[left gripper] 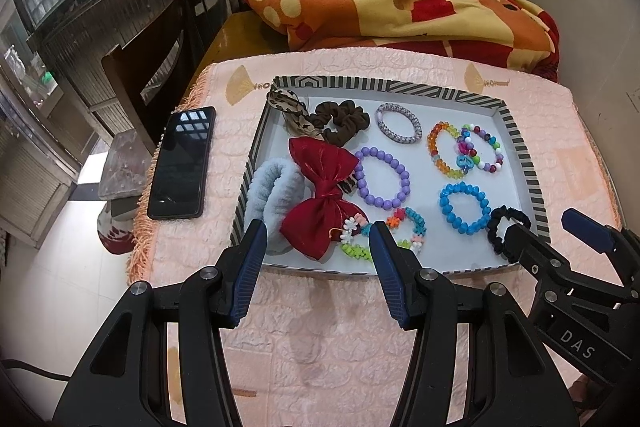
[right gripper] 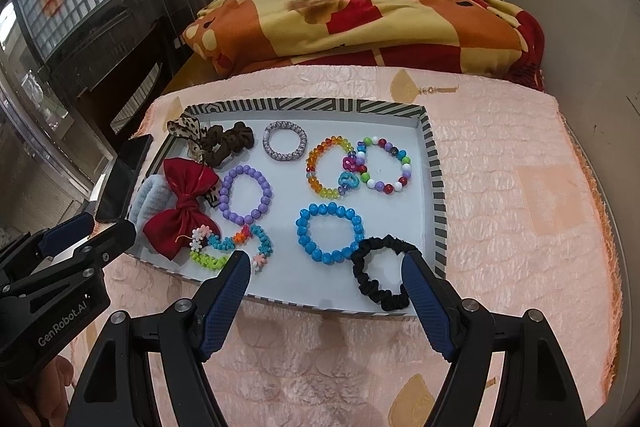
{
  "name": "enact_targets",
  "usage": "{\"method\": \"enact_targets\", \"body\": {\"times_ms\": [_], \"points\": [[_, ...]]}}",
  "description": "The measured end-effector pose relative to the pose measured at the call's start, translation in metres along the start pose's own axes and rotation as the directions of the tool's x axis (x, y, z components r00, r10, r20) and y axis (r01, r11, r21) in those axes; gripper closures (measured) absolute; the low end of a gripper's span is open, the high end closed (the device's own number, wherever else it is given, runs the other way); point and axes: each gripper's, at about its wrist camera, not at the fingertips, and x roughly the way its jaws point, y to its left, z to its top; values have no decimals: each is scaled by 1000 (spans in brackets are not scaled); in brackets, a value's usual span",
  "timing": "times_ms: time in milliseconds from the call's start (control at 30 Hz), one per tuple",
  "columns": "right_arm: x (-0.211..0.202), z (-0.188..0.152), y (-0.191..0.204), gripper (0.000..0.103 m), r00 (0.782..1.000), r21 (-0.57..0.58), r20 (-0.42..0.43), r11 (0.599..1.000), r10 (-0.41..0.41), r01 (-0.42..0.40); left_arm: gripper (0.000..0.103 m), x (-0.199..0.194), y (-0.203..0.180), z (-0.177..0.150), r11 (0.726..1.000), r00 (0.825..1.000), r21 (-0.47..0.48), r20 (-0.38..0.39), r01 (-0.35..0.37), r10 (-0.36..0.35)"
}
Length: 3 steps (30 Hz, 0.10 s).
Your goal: Organize jewelry
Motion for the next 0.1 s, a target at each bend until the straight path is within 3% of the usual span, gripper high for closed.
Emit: {"method": "enact_targets", "body": {"times_ms": [100], "points": [[-3,-3,-5,27,1000,8,8,1000,-5,5,50,-1,0,-1,1000,1000,13,6,-2,2]]}}
